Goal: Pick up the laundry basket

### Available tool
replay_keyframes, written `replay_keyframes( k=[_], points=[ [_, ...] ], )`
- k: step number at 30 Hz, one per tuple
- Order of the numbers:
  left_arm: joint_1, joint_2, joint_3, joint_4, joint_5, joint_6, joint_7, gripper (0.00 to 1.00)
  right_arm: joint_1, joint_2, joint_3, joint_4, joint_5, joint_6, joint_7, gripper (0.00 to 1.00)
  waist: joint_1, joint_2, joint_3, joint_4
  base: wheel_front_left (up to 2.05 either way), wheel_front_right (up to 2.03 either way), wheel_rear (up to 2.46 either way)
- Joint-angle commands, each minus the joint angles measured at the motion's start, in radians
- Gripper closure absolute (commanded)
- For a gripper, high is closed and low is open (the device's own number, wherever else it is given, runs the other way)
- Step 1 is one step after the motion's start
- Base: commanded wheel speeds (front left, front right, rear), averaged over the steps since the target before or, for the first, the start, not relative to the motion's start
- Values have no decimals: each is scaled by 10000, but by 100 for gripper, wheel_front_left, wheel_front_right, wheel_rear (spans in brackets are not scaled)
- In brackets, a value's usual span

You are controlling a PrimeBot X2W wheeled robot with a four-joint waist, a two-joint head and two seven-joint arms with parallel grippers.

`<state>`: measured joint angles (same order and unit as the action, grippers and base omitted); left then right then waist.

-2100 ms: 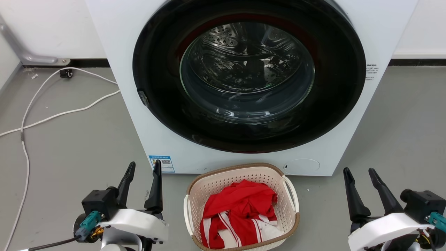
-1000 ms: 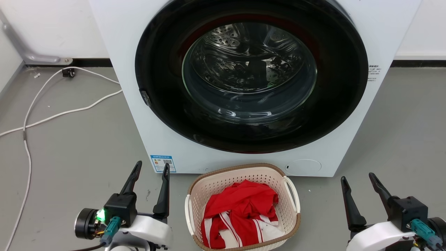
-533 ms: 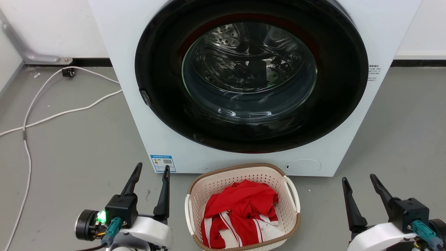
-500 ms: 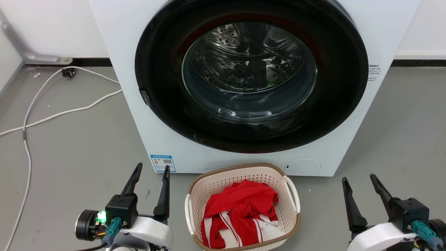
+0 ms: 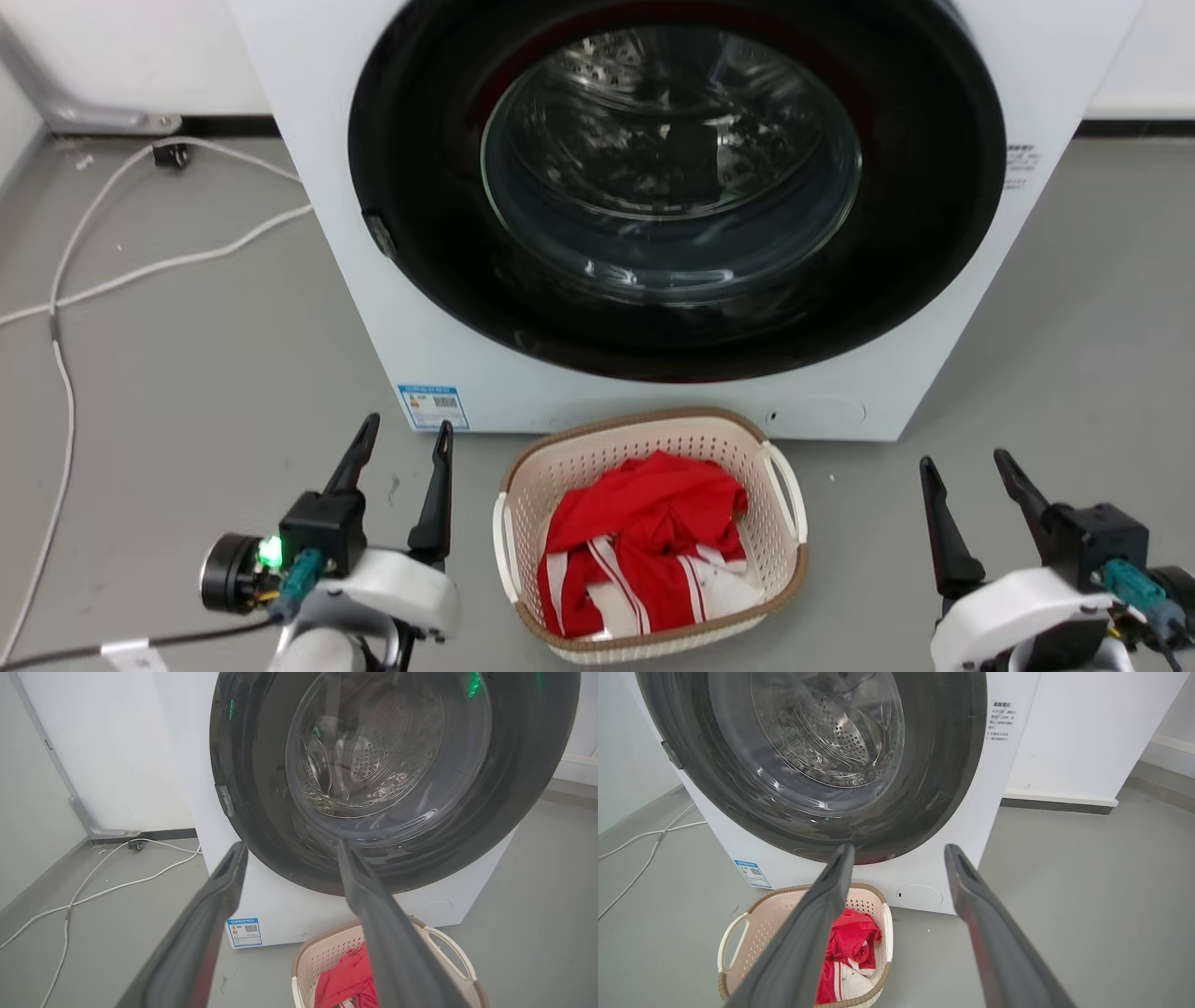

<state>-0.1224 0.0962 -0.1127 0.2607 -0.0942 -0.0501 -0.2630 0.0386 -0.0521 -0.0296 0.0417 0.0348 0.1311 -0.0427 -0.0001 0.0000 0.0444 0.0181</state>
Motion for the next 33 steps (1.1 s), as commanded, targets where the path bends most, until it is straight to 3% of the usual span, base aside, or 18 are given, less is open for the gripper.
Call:
replay_keyframes(
  k=[1, 9, 19, 26, 33],
  points=[
    [-331, 97, 64, 198, -66, -25, 6, 0, -295, 34, -24, 144, 73, -7, 53, 0, 1, 0, 459, -17, 0, 0, 0],
    [-1811, 301, 191, 1320, -444, -270, 401, 0, -1666, 34, 181, 1078, 13, -7, 476, 0, 1, 0, 1908, -129, 0, 0, 0],
    [-4137, 732, 161, 3718, -1232, -666, 1500, 0, -3991, 29, 591, 3271, 237, -7, 1519, 0, 1, 0, 3978, -321, 0, 0, 0],
    [-5611, 971, -242, 5684, -1966, -789, 2380, 0, -5699, 33, 989, 5259, 710, -7, 2430, 0, 1, 0, 5186, -460, 0, 0, 0],
    [-6806, 1196, -1351, 6865, -3233, -796, 3283, 0, -7344, 29, 1412, 7309, 1020, -7, 2827, 0, 1, 0, 6125, -516, 0, 0, 0]
  ],
)
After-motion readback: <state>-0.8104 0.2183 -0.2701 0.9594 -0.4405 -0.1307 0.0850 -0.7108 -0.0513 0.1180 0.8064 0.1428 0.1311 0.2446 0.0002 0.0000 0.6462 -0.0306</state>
